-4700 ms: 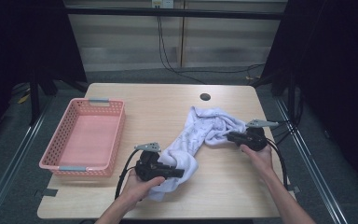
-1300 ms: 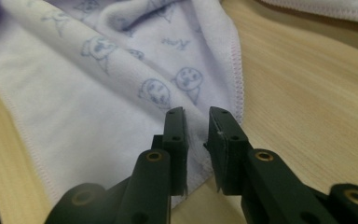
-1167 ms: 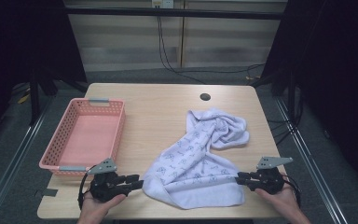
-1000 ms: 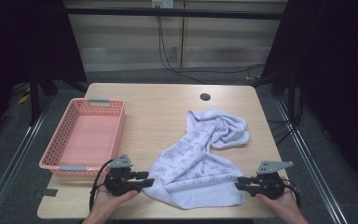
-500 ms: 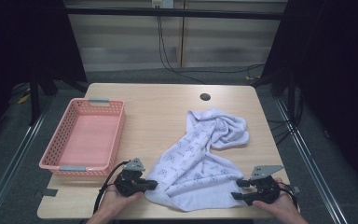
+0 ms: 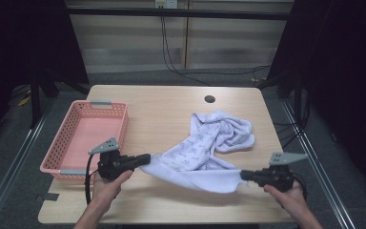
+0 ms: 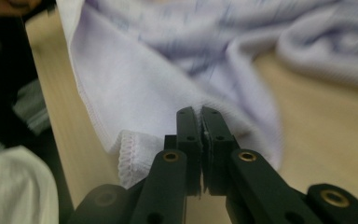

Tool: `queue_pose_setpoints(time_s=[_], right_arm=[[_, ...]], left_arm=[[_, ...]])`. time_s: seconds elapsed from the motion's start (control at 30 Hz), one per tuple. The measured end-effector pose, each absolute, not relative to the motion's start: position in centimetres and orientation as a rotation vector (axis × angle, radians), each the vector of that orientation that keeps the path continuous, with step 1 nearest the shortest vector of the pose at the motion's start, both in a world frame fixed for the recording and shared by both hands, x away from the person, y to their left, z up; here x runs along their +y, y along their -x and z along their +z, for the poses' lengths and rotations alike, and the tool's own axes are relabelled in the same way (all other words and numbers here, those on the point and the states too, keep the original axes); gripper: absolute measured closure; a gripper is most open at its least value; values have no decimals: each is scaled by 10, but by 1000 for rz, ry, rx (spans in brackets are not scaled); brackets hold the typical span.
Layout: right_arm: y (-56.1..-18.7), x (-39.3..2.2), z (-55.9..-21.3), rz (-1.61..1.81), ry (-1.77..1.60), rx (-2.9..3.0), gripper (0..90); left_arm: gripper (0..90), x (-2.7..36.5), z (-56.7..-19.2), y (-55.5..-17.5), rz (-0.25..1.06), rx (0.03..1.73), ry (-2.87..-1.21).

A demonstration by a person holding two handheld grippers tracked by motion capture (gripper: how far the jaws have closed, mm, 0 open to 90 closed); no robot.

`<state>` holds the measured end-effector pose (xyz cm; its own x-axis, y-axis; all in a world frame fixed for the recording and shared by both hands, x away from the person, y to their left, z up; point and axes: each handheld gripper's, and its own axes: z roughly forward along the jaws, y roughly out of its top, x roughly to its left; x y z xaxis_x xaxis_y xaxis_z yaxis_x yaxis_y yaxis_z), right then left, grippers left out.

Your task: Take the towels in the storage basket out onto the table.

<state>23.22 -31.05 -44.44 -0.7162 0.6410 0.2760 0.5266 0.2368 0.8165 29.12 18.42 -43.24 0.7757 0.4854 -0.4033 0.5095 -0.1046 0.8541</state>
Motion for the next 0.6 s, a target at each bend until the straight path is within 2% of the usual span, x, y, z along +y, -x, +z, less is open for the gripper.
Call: queue_pose_setpoints(time_s=[0.03,0.2,0.3,0.37,0.4,0.43,0.6], right_arm=[[-232,-310,-444,1494,-1128,2377,878],[-268,-328,-383,1626,-1089,2178,879],[-282,-332,-366,1647,-1090,2116,880],[-294,-332,-349,1652,-1074,2078,880],[-304,-331,-330,1650,-1059,2042,880],[-304,-331,-330,1650,-1059,2042,880],[-324,-338,-273,1655,-1028,1932,881]], left_arm=[[882,183,-428,-295,-17,787,-1723],[883,178,-403,-326,33,799,-1662],[883,176,-390,-335,59,788,-1650],[883,174,-373,-343,86,770,-1640],[883,174,-363,-347,105,765,-1641],[883,174,-353,-350,124,758,-1631],[884,177,-300,-360,202,709,-1569]])
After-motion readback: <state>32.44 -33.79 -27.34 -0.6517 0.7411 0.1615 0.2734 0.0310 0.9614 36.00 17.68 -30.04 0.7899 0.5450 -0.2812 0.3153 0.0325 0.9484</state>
